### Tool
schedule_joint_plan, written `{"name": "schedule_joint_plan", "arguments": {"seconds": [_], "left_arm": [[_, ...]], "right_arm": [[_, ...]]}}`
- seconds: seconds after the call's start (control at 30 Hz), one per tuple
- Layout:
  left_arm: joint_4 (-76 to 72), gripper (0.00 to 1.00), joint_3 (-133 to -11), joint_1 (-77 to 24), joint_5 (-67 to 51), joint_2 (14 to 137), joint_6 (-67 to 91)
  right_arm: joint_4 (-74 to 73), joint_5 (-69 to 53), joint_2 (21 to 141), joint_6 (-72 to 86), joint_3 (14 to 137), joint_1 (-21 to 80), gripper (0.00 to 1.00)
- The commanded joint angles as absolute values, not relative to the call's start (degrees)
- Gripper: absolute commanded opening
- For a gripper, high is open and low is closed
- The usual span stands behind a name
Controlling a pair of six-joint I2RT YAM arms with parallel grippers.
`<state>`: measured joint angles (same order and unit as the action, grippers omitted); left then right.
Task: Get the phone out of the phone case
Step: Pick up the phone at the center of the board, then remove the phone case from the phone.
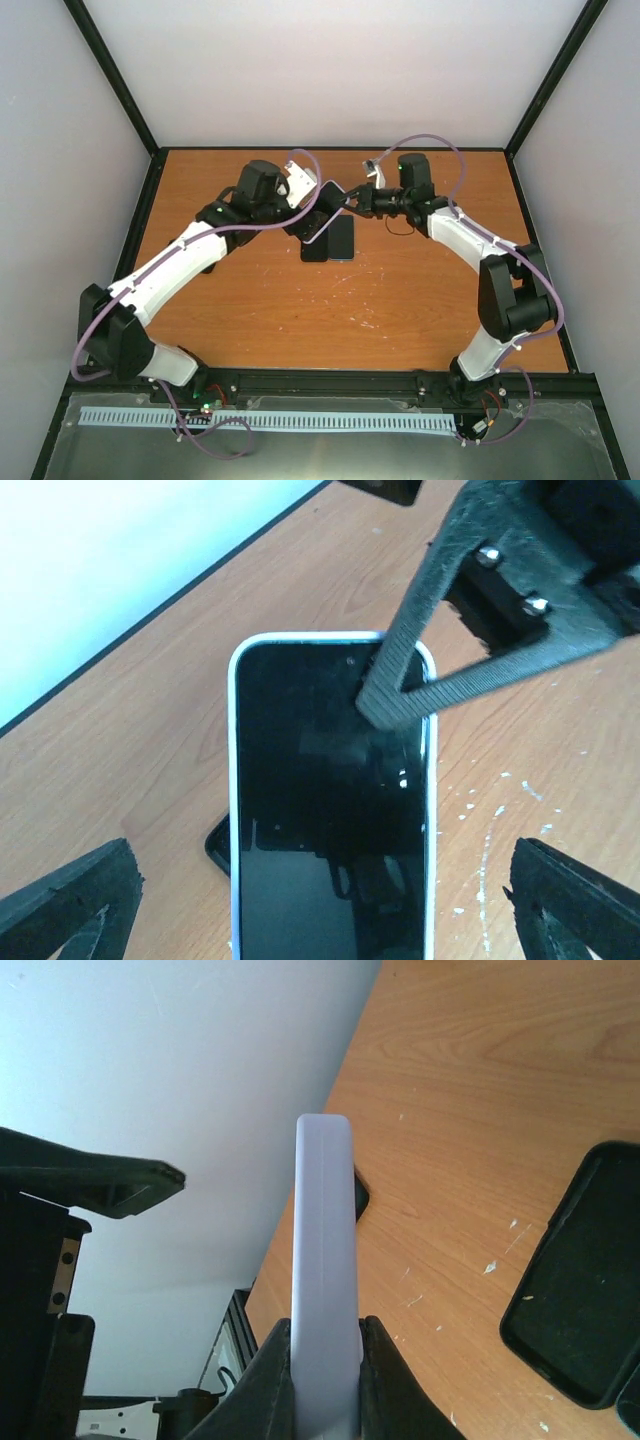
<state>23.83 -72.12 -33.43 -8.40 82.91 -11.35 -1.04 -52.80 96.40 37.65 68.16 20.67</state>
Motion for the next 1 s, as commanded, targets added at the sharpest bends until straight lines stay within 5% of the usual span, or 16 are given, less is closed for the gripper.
{"name": "schedule_joint_plan", "arguments": {"seconds": [0.0, 0.47, 0.97], "left_arm": [[26.3, 1.00, -72.2, -29.9, -19.2, 79.4, -12.4], [34.8, 1.00, -71.1, -12.0, -57.0, 76.2, -13.5], [34.4, 1.00, -66.8, -11.2, -64.3, 77.2, -13.2]], "right_arm": [[4.6, -60.1, 92.7, 35.5, 68.5, 17.8, 0.03], [3.4, -75.6, 86.3, 22.1, 68.9, 12.6, 0.03], [3.5, -79.7, 82.6, 19.9, 69.1, 12.7, 0.03]]}}
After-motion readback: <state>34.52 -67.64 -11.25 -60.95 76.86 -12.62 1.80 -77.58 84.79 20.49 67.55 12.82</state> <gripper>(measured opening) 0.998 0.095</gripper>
